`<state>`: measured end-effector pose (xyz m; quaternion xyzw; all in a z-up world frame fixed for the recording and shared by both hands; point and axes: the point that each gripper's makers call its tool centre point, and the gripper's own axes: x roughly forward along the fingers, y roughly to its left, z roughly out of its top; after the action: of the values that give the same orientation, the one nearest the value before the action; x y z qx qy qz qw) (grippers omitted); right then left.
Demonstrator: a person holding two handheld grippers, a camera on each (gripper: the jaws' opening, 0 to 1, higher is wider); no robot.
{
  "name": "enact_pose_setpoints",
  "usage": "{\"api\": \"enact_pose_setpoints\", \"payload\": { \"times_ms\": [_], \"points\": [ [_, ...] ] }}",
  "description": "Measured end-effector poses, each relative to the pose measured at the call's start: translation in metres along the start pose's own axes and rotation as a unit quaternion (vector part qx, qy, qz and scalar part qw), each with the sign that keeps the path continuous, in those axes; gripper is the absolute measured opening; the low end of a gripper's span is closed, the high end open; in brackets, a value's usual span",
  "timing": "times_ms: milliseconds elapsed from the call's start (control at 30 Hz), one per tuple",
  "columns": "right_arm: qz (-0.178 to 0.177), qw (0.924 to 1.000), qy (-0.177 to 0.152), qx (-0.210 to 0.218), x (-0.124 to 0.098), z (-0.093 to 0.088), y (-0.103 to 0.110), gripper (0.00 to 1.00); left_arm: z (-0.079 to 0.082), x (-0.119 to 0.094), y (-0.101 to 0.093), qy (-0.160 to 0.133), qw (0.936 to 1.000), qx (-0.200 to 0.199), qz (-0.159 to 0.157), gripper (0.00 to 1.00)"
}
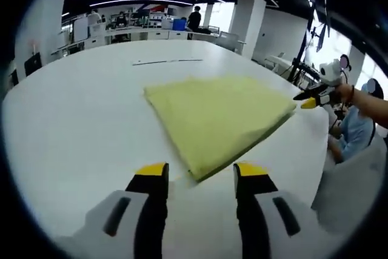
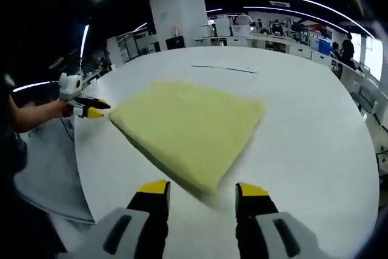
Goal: Fold the garment on the visible template until the final outline fits inside the template.
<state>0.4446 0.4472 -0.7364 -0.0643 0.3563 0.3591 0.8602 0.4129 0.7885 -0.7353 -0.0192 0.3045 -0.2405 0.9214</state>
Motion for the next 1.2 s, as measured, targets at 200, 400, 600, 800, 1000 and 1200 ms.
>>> {"api": "enact_pose_setpoints", "payload": {
  "times_ms": [200, 400, 600, 800, 1000, 1200],
  "points": [
    [0.002, 0.9999, -0.015, -0.002, -0.008, 0.015, 0.011, 0.68, 0.019, -0.009, -0.012, -0.017, 0.9998, 0.007, -0.007, 0.61],
    [0.006, 0.9997, -0.023, -0.005, -0.014, 0.028, 0.02, 0.81, 0.03, -0.015, -0.02, -0.02, 0.9997, 0.013, -0.008, 0.75],
    [0.013, 0.9993, -0.036, 0.001, -0.022, 0.04, 0.034, 0.9, 0.037, -0.022, -0.029, -0.024, 0.9997, 0.0, -0.008, 0.86],
    [0.016, 0.9986, -0.05, -0.008, -0.03, 0.054, 0.048, 0.96, 0.037, -0.031, -0.031, -0.025, 0.9996, -0.015, 0.009, 0.95],
    [0.019, 0.9987, -0.047, -0.01, -0.03, 0.059, 0.057, 0.99, 0.039, -0.035, -0.029, -0.018, 0.9995, 0.009, 0.023, 0.99],
    [0.018, 0.9989, -0.039, -0.018, -0.03, 0.057, 0.059, 0.99, 0.041, -0.041, -0.031, -0.028, 0.9993, 0.0, 0.025, 0.99]
  ]
}}
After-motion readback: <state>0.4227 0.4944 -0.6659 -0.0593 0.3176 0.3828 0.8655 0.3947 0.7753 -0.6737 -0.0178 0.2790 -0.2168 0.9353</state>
